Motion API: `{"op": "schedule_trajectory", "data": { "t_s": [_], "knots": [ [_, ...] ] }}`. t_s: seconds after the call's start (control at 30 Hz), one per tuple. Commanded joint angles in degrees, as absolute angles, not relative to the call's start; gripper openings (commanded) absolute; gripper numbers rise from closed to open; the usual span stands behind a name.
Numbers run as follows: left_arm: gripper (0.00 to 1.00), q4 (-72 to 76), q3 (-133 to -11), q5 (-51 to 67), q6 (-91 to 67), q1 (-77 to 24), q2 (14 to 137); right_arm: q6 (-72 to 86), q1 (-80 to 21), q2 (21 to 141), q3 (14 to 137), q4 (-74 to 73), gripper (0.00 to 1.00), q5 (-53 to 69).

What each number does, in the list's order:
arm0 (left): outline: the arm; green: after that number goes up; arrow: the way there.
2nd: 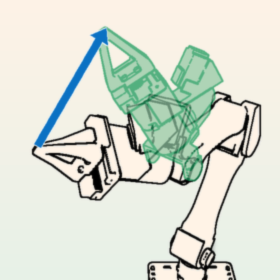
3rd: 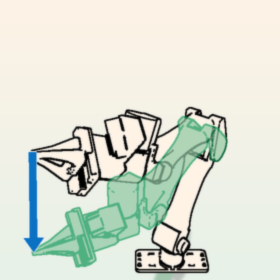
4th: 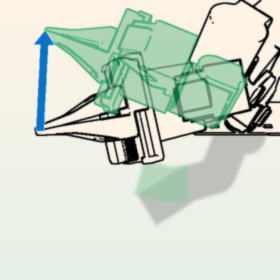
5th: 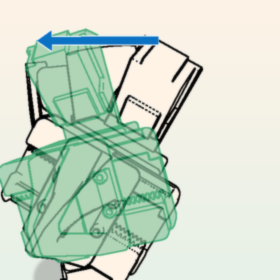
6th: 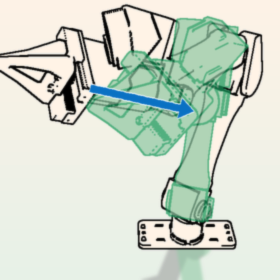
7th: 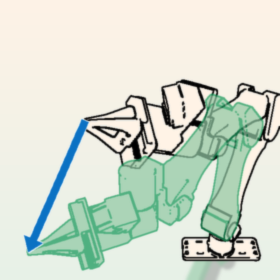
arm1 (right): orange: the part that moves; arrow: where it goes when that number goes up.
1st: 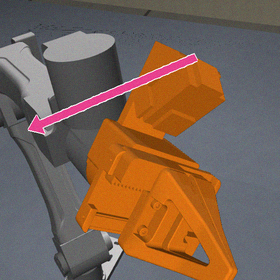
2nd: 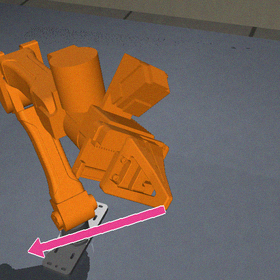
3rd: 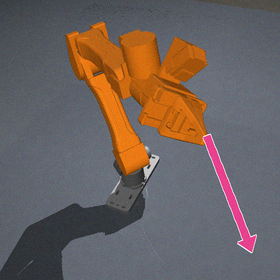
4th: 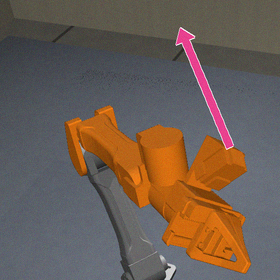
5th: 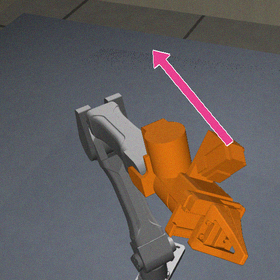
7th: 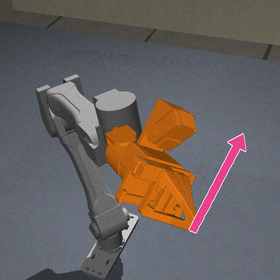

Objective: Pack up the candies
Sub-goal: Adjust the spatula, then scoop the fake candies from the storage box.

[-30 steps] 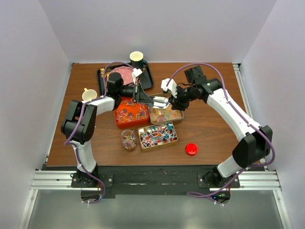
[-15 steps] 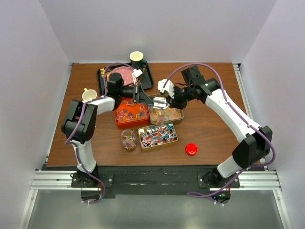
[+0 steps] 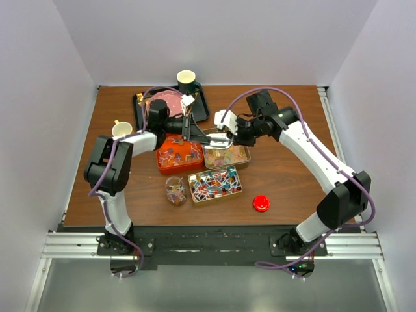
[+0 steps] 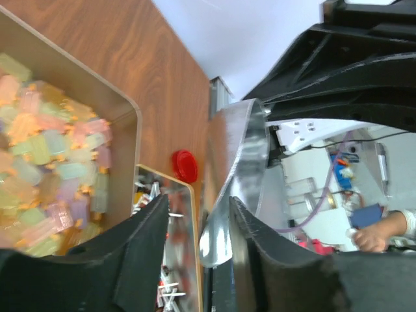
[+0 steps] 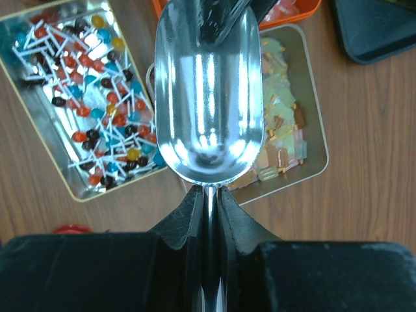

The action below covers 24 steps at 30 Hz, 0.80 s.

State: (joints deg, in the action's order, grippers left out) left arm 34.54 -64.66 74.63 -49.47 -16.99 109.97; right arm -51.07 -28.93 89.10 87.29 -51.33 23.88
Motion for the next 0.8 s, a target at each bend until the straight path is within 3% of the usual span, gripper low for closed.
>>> {"op": "schedule_trajectory", "data": {
  "t_s": [0.0,0.27,0.43,0.77],
  "knots": [
    [0.5,23.06,-67.15,71.91,-38.08,-15.47,107.67,-58.16,-28.83,90.79,92.45,-56.77,0.0,20.85],
    [0.6,-7.46,-67.33,50.65,-12.14,-14.06,103.1,-70.48,-27.95,101.32,103.78,-66.17,0.0,3.27],
    [0.6,-10.28,-64.6,40.96,-5.64,-14.24,100.73,-73.56,-27.95,108.62,112.83,-69.34,0.0,-5.16],
    [0.64,-6.51,-58.36,43.86,-0.26,-14.94,97.91,-78.39,-29.27,115.93,117.95,-72.86,0.0,-14.58]
  ]
}}
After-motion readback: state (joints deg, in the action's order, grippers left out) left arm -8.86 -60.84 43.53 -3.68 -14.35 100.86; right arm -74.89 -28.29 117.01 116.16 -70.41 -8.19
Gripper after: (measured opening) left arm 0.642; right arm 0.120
